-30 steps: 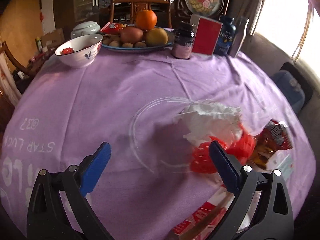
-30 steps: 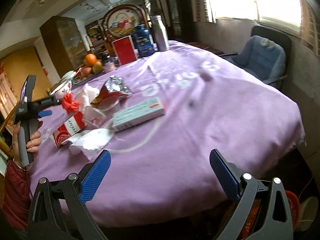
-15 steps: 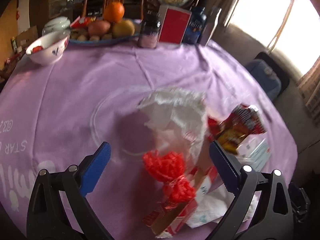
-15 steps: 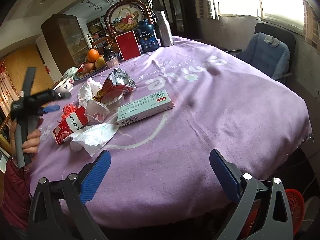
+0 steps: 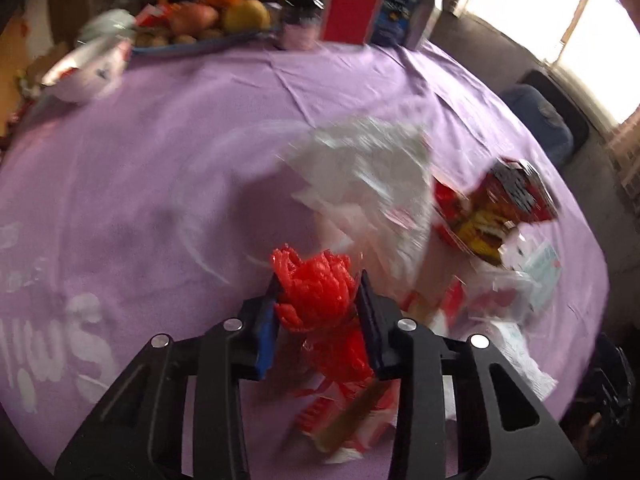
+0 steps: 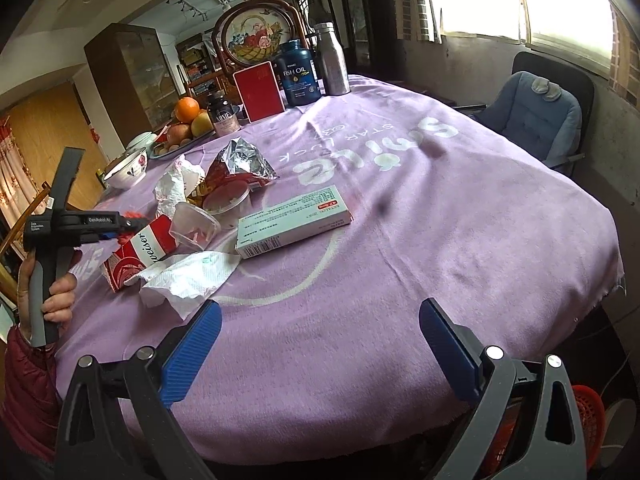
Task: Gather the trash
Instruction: 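Reach the left tool to the red ribbon and close on it, then grasp the white medicine box with the right tool while the left tool holds the red ribbon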
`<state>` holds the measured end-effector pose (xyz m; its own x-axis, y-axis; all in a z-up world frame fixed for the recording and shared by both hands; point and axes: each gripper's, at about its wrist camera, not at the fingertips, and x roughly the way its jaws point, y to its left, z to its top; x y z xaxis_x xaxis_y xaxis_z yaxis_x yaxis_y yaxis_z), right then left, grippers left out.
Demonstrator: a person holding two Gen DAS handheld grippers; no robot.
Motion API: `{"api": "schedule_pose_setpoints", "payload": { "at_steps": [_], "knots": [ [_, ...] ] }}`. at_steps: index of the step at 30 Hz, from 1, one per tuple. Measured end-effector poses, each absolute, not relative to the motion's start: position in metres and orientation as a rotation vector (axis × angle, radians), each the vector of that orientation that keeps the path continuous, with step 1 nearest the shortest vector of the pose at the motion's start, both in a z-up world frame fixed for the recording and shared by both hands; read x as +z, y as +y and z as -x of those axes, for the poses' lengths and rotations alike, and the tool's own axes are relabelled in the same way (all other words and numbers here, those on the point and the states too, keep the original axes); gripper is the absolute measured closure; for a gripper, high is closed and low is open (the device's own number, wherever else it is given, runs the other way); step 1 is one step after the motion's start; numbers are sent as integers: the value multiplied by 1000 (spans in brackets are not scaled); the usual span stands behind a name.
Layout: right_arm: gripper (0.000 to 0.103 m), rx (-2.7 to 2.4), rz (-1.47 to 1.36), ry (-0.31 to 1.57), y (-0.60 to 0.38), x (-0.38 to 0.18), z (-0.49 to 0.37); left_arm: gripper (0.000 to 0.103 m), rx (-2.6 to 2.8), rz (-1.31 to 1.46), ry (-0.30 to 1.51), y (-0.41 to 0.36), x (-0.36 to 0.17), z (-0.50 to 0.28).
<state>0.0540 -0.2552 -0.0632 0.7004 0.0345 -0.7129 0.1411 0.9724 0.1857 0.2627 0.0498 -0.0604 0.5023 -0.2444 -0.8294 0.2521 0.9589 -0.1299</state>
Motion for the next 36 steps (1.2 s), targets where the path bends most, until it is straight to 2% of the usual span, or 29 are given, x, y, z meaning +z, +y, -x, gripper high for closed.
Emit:
{"api": "schedule_pose_setpoints", "payload": {
  "at_steps": [4, 14, 21, 26, 33, 36],
  "knots": [
    [6, -49, -210, 803, -248, -61, -70, 67, -135, -50, 911, 64, -49, -261],
    [6, -85, 57, 866, -198, -70, -132, 66, -176, -34, 959, 62, -56, -262],
    [7, -113, 145, 950, -185, -85, -175, 66, -179, -7, 994, 65, -61, -268],
    [8, -201, 179, 958, -202, -87, -173, 66, -185, -21, 997, 62, -61, -267],
    [8, -393, -2, 947, -294, -79, -138, 66, -203, -19, 996, 59, -60, -265],
    [8, -335, -70, 929, -294, -72, -136, 65, -201, -29, 1000, 56, -61, -263]
  ]
}}
